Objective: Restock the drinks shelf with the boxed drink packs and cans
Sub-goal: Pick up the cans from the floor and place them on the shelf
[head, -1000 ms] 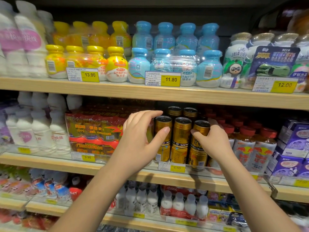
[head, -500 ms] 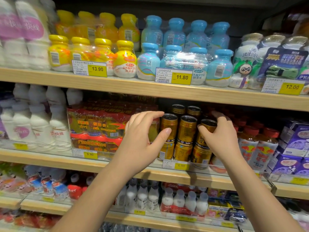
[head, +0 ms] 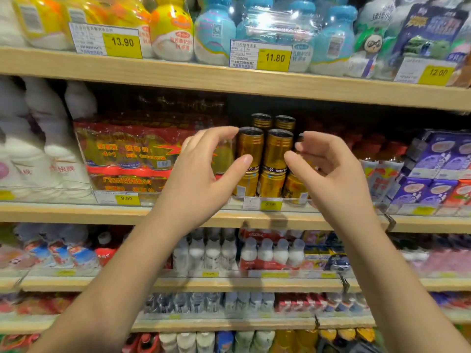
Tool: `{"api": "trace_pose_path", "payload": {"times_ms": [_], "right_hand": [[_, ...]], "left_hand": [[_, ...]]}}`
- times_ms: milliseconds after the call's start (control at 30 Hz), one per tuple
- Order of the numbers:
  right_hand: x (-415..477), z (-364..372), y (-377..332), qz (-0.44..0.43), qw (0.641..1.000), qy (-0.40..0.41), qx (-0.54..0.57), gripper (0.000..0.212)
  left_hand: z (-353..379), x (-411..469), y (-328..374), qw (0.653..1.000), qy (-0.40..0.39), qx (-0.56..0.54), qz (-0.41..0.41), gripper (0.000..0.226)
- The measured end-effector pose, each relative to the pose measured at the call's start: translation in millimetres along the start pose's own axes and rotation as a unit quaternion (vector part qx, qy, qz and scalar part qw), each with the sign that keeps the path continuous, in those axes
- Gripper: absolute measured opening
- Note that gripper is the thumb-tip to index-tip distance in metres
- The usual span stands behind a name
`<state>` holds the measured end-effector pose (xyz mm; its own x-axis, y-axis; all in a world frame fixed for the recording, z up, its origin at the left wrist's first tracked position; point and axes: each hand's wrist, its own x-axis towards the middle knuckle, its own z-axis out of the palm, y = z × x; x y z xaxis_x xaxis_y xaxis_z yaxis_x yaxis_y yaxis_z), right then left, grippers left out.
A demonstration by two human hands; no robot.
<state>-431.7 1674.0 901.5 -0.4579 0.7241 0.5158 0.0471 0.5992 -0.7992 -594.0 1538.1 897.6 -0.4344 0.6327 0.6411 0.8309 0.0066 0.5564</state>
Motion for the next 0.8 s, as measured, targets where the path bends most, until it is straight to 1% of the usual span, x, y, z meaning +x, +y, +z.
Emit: {"api": "trace_pose_path", "payload": {"times_ms": [133, 267, 367, 467, 600, 700, 800], "right_hand": [[-34, 4, -19, -0.011, 0.997, -0.032, 0.071, 0.044], [-61, 8, -36, -0.026, 0.99, -0.073, 0.119, 0.044], [-82, 10, -43, -0.022, 0.984, -0.099, 0.147, 0.043], [-103, 12, -47, -0.02, 0.977, -0.13, 0.168, 0.042], [-131, 15, -49, 0.001, 0.964, -0.16, 0.211, 0.04], [-152, 19, -53, 0.015, 0.956, -0.189, 0.225, 0.042], [-166, 28, -59, 0.014, 0.956, -0.199, 0.217, 0.042]], "left_hand": [[-17, -28, 7, 0.999, 0.018, -0.028, -0.028, 0.046], [-36, -53, 21, 0.997, 0.047, -0.026, -0.054, 0.044], [-48, -79, 35, 0.995, 0.06, -0.028, -0.072, 0.044], [-60, -109, 47, 0.994, 0.059, -0.013, -0.094, 0.046], [-80, -146, 59, 0.989, 0.057, 0.005, -0.137, 0.041], [-95, -164, 65, 0.985, 0.063, 0.01, -0.159, 0.041], [-108, -177, 63, 0.983, 0.068, 0.002, -0.172, 0.043]]}}
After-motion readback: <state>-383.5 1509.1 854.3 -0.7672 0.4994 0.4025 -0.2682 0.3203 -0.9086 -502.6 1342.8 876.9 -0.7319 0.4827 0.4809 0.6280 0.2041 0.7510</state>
